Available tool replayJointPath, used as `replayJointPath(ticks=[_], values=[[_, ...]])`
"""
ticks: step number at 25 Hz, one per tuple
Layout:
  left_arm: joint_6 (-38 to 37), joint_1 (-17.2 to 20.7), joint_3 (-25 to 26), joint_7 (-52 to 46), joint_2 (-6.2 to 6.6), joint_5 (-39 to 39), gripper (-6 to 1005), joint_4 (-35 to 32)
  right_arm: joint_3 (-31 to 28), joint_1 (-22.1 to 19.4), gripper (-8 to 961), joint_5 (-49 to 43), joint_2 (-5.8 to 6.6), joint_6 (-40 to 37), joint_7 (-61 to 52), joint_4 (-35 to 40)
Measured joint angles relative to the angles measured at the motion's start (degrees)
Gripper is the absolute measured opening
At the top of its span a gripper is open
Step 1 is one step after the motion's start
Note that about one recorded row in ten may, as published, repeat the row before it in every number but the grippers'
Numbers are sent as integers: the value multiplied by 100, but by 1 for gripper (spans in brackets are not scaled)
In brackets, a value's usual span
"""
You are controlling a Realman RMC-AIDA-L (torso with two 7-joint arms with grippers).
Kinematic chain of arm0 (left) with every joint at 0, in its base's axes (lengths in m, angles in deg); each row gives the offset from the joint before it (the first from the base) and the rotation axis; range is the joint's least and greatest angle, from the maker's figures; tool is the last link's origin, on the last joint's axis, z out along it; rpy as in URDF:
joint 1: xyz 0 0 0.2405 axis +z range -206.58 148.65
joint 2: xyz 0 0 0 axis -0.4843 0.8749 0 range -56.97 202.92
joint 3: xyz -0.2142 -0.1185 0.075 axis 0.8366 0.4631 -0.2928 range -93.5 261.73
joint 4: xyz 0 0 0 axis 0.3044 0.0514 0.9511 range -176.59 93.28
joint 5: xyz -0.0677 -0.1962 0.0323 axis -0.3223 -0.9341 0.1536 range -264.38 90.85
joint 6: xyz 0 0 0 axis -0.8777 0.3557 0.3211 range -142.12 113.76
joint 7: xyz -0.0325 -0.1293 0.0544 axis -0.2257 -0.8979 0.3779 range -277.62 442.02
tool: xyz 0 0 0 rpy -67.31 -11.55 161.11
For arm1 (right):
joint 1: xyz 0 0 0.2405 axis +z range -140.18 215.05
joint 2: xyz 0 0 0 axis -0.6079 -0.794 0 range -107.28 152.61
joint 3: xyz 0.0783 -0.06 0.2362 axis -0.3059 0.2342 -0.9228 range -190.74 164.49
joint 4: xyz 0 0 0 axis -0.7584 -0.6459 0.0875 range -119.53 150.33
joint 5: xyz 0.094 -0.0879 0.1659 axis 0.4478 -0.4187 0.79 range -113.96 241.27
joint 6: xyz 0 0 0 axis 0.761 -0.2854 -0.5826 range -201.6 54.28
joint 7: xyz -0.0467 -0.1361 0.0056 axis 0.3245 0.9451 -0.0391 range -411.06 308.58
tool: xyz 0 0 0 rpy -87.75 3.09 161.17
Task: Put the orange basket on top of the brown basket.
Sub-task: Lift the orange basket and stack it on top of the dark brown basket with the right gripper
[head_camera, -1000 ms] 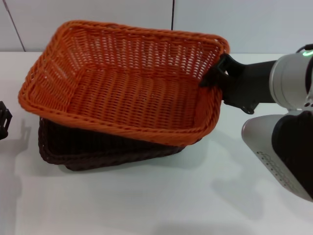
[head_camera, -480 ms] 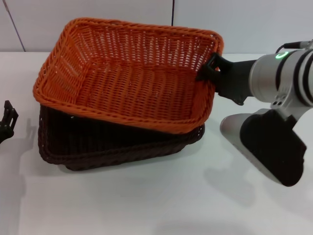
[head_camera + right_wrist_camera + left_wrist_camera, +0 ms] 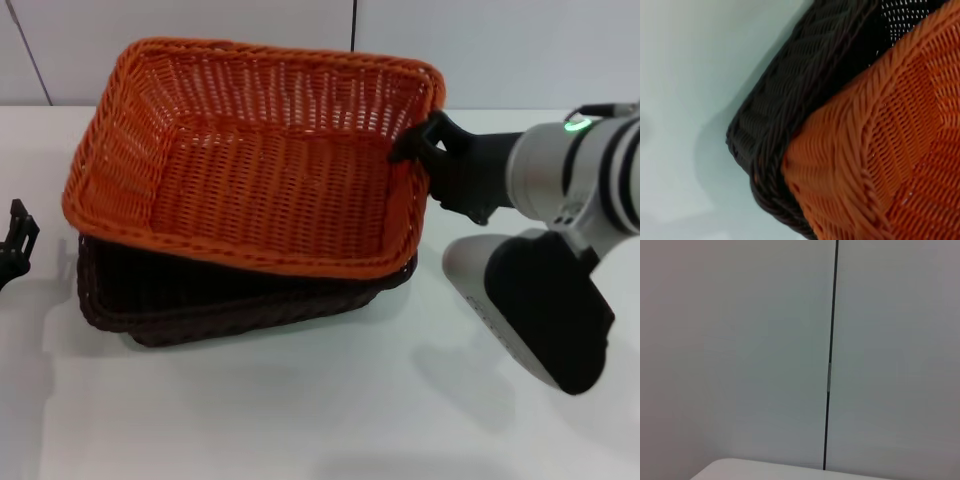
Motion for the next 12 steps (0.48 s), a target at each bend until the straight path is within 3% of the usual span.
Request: replayJointPath(ticks=[1,4,10,12], values=[[0,-5,3,7,2,0,813,0,7,-94,207,-4,2,1,-11,85],[0,-24,22,26,12,0,813,-10,23,-411,382,-8,-12,3,-17,368],[-19,-47,34,52,24,0,813,-82,263,-1193,596,-15,-82,0,-140,1068],[-37,-25,56,53,28,7,813,-110,403,-1454,601,-16,-108,58,-295,1242]])
